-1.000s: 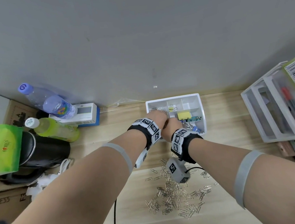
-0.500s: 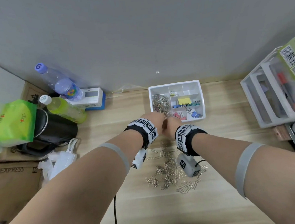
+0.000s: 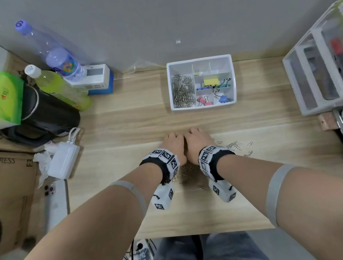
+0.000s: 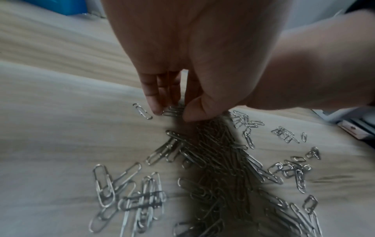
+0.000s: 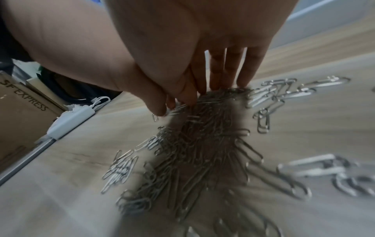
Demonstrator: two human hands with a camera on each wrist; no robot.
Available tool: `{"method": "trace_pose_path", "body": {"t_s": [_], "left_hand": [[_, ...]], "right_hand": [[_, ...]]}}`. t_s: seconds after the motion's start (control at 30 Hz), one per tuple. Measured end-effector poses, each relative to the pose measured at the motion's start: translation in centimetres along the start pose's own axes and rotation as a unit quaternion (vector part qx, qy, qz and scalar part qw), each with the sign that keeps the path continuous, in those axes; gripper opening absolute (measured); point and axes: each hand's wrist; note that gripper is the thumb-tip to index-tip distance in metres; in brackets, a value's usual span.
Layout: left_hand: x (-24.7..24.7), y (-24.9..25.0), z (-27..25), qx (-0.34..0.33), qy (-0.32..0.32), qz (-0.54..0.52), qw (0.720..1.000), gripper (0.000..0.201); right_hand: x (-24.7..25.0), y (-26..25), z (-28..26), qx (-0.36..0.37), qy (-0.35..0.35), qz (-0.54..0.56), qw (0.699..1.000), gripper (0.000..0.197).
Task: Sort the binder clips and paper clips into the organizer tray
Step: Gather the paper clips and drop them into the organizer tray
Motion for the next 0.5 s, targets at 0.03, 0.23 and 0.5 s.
{"method": "trace_pose_path", "body": {"t_s": [0.03,0.23,0.5], "left_hand": [[0.0,0.2,-0.3,-0.007,-0.017,-0.013,1.000,0.047],[0.8,0.0,-1.3,-0.021,-0.044,-0.014,0.999,0.013],[0.1,2.2,-0.7,-0.042,0.032,-0.003,0.999,0.050]], "right_hand": [[-0.2,0.1,-0.3,0.000,-0.014,0.015,1.000,0.042],[-0.3,1.2,-2.0,-0.011,0.009,0.054,0.998,0.026],[-0.4,3.8,-3.0,-0.096,0.012,0.033,0.995,0.055]]}}
Point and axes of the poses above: each hand's wrist, its own z-axis towards the middle knuckle, its own x-axis out of the back of the hand, y = z × x, and after that the axes turned 13 degrees about -y, right-handed
